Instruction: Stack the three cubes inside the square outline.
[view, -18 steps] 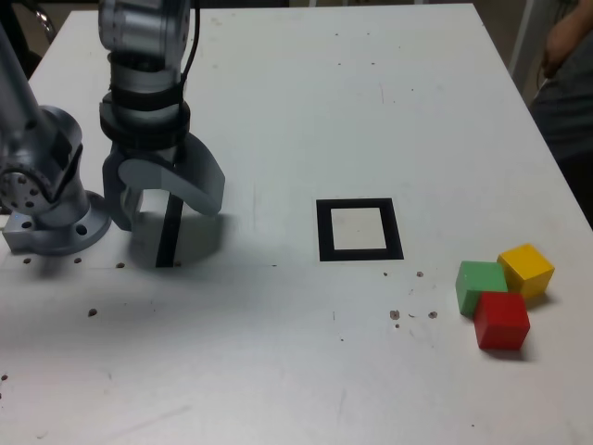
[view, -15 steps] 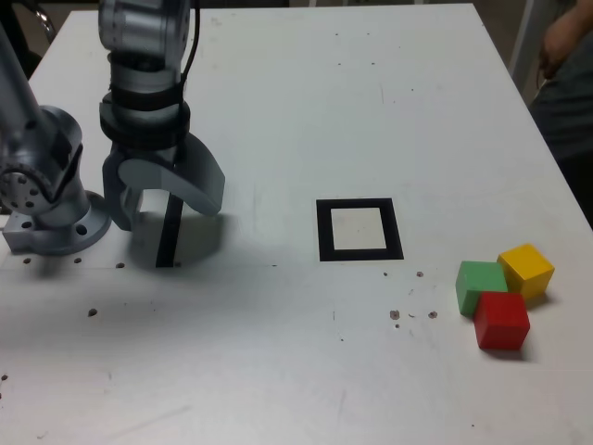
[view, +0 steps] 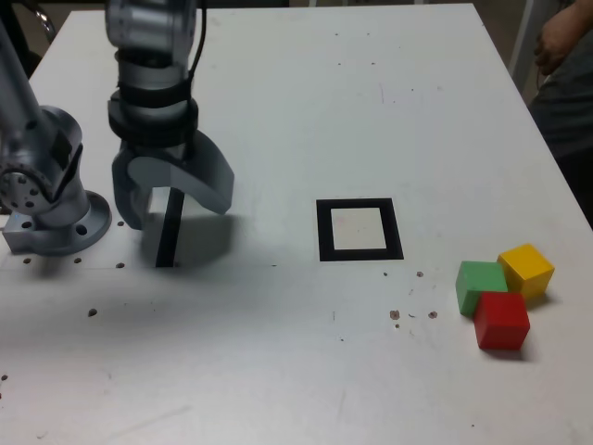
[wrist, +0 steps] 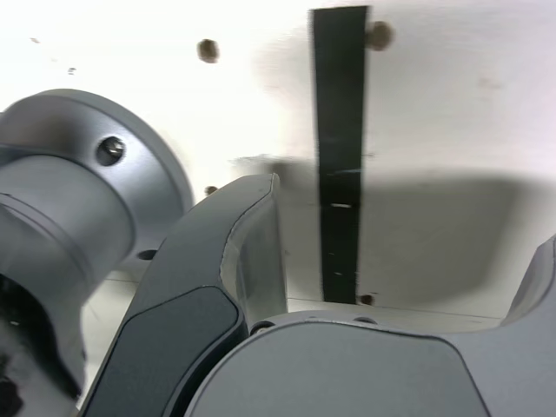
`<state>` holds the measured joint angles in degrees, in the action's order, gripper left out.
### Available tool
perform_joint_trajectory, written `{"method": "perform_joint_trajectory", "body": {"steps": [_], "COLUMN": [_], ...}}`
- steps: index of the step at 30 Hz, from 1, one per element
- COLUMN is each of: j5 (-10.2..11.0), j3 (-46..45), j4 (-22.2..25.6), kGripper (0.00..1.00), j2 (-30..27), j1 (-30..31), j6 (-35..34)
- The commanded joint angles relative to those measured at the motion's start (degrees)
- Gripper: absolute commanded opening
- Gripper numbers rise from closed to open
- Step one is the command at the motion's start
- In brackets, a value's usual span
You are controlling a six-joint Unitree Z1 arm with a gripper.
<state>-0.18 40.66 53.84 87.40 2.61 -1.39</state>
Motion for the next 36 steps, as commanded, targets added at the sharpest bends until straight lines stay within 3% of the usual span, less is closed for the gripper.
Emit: {"method": "perform_joint_trajectory", "body": {"steps": [1,13,26,36], "j5": [-0.21,-0.96,-2.02,-1.94], "j3": [0.88,11.4,29.53,41.79], "j4": [0.47,5.83,13.78,19.06], "kGripper": [0.99,0.99,0.99,0.99], "j2": [0.92,4.81,12.9,19.96], "j1": [-0.04,4.29,11.89,14.29], "j6": [0.15,0.05,-4.51,-5.97]}}
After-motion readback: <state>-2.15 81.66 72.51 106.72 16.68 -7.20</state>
